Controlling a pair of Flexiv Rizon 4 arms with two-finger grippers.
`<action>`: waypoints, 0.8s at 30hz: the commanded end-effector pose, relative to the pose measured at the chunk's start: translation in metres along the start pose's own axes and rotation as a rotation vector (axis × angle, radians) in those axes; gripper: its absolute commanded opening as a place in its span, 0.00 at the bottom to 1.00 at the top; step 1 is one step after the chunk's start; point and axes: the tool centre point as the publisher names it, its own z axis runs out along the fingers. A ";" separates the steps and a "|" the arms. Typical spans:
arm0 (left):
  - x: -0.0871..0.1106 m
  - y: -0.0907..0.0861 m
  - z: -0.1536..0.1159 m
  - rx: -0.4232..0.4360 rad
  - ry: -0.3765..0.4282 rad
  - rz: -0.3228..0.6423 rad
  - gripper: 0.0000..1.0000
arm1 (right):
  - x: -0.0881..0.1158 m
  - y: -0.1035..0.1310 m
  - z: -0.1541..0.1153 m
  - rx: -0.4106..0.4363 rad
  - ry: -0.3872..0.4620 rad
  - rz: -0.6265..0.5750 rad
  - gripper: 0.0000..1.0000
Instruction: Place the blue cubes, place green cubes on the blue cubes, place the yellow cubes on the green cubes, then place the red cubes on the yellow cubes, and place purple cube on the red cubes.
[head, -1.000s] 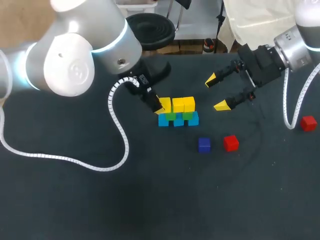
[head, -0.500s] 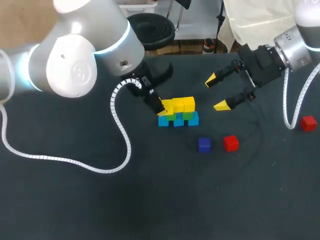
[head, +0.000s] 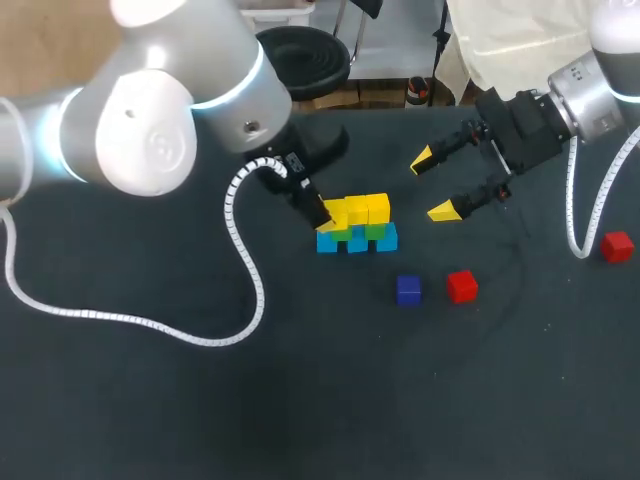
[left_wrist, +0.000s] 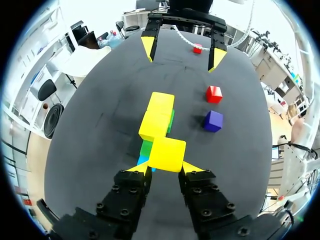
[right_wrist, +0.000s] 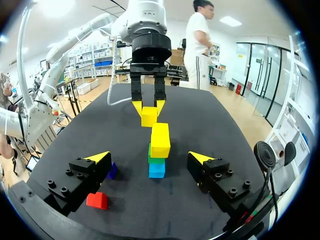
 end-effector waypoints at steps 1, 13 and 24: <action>-0.004 -0.001 0.000 -0.006 0.009 -0.002 0.00 | 0.000 0.000 0.000 0.001 -0.001 -0.001 1.00; -0.002 0.000 0.001 -0.001 0.017 -0.010 0.00 | 0.000 0.000 0.000 0.001 -0.001 -0.001 1.00; -0.002 0.003 0.003 0.003 0.020 -0.013 0.00 | 0.000 0.000 0.000 0.001 -0.001 -0.001 1.00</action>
